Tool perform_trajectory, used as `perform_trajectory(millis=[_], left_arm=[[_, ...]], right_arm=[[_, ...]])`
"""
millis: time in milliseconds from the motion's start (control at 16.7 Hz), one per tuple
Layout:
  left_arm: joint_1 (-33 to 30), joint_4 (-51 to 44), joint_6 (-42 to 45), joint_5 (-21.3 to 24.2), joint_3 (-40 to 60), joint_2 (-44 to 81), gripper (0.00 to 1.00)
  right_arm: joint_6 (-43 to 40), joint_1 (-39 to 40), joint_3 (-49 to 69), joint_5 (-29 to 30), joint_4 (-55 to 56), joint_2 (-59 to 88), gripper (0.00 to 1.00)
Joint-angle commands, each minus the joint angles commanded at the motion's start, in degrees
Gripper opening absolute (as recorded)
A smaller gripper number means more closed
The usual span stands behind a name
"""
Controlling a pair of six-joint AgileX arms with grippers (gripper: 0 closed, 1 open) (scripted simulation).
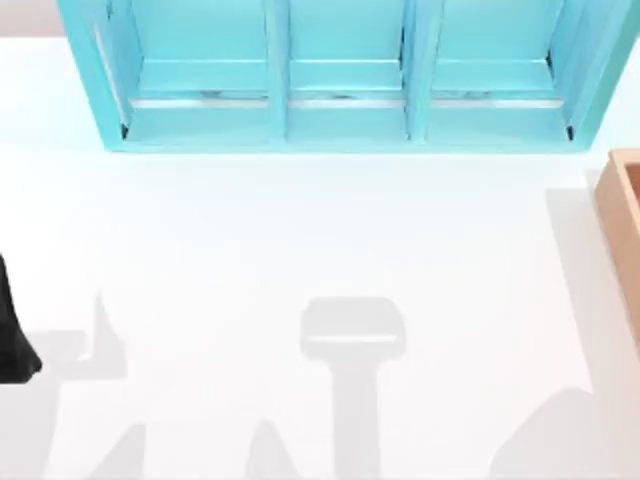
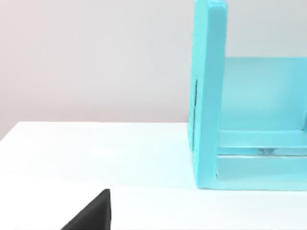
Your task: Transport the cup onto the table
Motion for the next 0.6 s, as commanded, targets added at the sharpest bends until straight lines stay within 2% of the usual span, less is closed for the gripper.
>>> perform_trajectory(millis=[360,600], left_arm=[[0.0,0.0,0.0,0.0,0.0,0.0,1.0],[0.0,0.0,0.0,0.0,0.0,0.0,1.0]], right_arm=[[0.0,0.0,0.0,0.0,0.0,0.0,0.02],[0.0,0.0,0.0,0.0,0.0,0.0,0.0]])
